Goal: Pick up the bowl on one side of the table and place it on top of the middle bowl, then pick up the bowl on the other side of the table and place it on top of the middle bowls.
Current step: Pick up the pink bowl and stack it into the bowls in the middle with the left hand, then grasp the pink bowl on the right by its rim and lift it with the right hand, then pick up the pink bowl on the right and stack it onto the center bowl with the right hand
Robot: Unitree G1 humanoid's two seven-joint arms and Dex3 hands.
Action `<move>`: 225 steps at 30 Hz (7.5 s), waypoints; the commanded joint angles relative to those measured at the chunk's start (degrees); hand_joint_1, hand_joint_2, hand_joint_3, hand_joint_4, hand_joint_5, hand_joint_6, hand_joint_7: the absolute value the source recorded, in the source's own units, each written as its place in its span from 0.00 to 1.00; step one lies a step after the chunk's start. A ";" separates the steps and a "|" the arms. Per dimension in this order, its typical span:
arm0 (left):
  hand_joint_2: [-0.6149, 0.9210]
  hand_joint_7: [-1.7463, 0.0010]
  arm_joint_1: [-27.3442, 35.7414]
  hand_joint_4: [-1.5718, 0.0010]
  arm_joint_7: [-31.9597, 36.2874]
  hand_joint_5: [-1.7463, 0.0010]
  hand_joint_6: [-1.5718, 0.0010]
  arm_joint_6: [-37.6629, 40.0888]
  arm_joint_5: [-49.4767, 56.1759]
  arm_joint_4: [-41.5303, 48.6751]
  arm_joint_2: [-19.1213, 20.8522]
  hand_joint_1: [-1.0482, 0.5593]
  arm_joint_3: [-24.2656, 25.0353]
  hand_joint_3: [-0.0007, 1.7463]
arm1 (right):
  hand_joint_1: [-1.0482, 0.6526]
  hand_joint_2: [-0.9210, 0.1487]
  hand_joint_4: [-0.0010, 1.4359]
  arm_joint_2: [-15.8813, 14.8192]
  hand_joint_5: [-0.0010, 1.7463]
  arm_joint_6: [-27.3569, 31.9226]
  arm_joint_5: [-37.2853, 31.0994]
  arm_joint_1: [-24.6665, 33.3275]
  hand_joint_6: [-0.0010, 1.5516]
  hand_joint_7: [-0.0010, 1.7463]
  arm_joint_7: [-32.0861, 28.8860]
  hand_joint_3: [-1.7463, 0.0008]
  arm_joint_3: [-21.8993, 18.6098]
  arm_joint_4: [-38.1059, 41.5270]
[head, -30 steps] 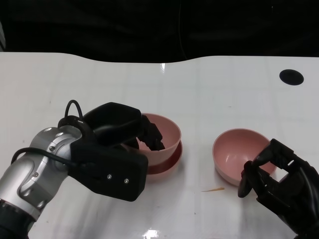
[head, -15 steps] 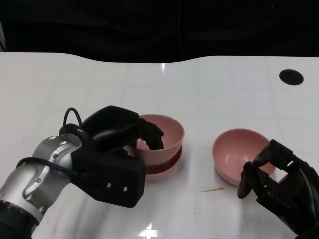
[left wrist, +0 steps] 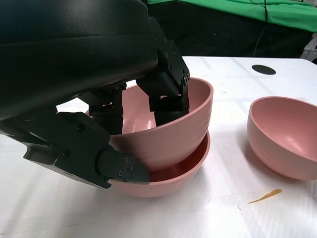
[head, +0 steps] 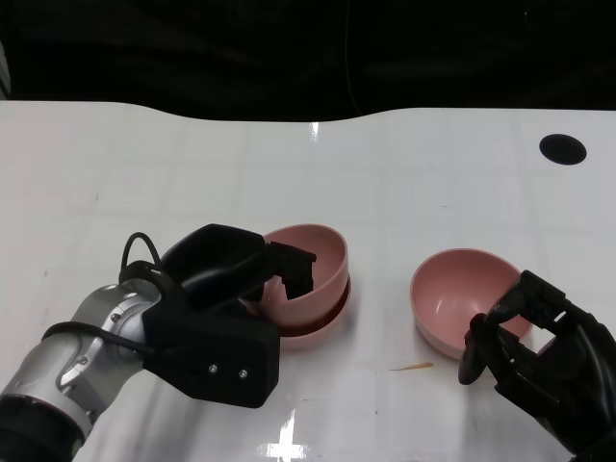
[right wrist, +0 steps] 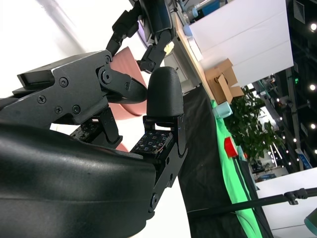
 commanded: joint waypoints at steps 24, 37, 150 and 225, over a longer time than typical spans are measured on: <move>1.00 0.89 -0.88 0.42 -1.44 0.75 0.36 1.54 1.30 1.17 0.78 0.49 -1.28 0.18 | 0.55 0.18 0.57 -0.41 0.95 -0.51 0.10 0.53 0.52 0.77 -0.46 0.59 -0.15 -0.47; 1.00 1.00 0.17 0.98 -3.14 1.00 0.79 0.42 1.33 -0.64 2.68 0.04 -1.56 0.45 | 0.55 0.17 0.57 -0.50 0.95 -0.56 0.68 0.48 0.52 0.77 0.25 0.60 -0.35 -0.28; 0.73 0.00 43.85 0.49 0.38 0.00 0.56 31.64 -55.04 -43.44 -20.36 0.68 33.76 0.85 | 0.58 0.00 0.54 -21.99 0.85 -34.58 -74.65 -33.26 0.77 0.22 -68.85 0.84 32.87 56.59; 0.74 0.00 44.93 0.49 2.83 0.00 0.58 27.58 -50.52 -42.33 -24.66 0.69 31.47 0.83 | 0.54 0.40 0.60 -10.82 1.00 -52.52 -58.06 -53.98 0.43 1.00 -22.39 0.30 30.74 54.99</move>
